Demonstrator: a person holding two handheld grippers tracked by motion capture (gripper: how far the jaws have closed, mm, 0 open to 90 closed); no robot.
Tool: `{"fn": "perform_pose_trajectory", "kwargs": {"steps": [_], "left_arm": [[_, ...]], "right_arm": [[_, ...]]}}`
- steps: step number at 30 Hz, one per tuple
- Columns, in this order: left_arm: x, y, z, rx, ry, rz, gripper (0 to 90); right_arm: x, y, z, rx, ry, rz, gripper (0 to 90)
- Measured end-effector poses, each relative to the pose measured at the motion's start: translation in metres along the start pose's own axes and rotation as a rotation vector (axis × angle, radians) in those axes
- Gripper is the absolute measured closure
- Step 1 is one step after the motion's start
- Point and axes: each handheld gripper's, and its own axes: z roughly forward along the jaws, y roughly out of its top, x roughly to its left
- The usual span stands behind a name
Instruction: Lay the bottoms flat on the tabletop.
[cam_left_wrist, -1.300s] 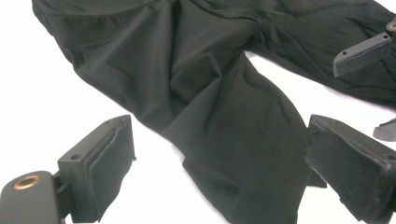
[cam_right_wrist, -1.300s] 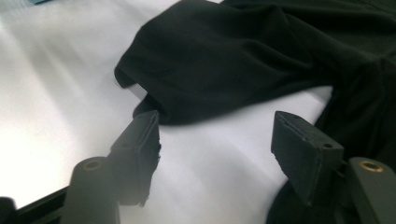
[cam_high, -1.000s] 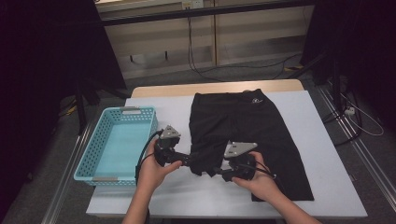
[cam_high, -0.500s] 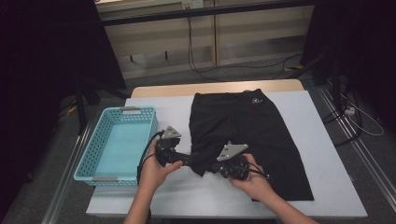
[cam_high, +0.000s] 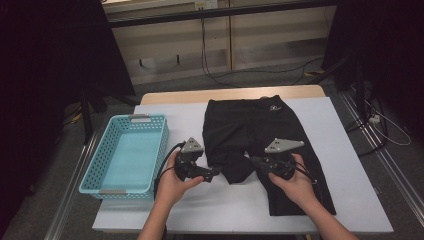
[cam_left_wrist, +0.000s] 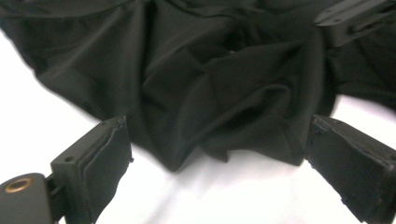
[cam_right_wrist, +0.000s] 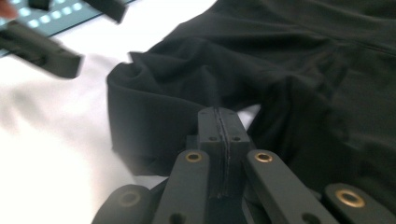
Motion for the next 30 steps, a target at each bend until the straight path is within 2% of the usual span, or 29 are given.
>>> {"fn": "perform_pose_trajectory", "kwargs": {"steps": [2,5,10,13,17,20,23,26,30], "left_arm": [[-0.001,0.0,0.001,0.009,-0.006,0.013,10.5],[-0.005,-0.001,0.006,0.018,-0.036,0.019,17.4],[-0.011,-0.003,0.013,0.047,-0.066,0.033,36.6],[-0.01,-0.006,0.017,0.065,-0.047,0.035,46.2],[-0.008,-0.012,0.026,0.094,0.008,0.053,53.9],[-0.003,-0.016,0.03,0.112,0.032,0.045,62.2],[0.0,-0.016,0.032,0.107,0.029,0.022,68.7],[0.001,-0.016,0.032,0.109,0.014,0.003,76.9],[0.0,-0.011,0.028,0.116,-0.015,-0.02,83.1]], "right_arm": [[-0.004,-0.001,-0.001,-0.007,-0.025,0.018,89.8],[-0.006,-0.003,-0.002,-0.007,-0.02,0.027,89.7],[-0.003,-0.004,0.001,0.002,-0.02,0.018,89.5],[-0.002,-0.004,0.002,0.008,-0.023,0.011,89.5],[-0.002,-0.005,0.003,0.012,-0.033,0.01,89.6],[-0.002,-0.005,0.003,0.012,-0.033,0.013,89.6],[-0.002,-0.005,0.004,0.014,-0.03,0.011,89.5],[-0.002,-0.005,0.004,0.017,-0.028,0.009,89.6],[-0.001,-0.005,0.005,0.019,-0.027,0.01,89.5]]}}
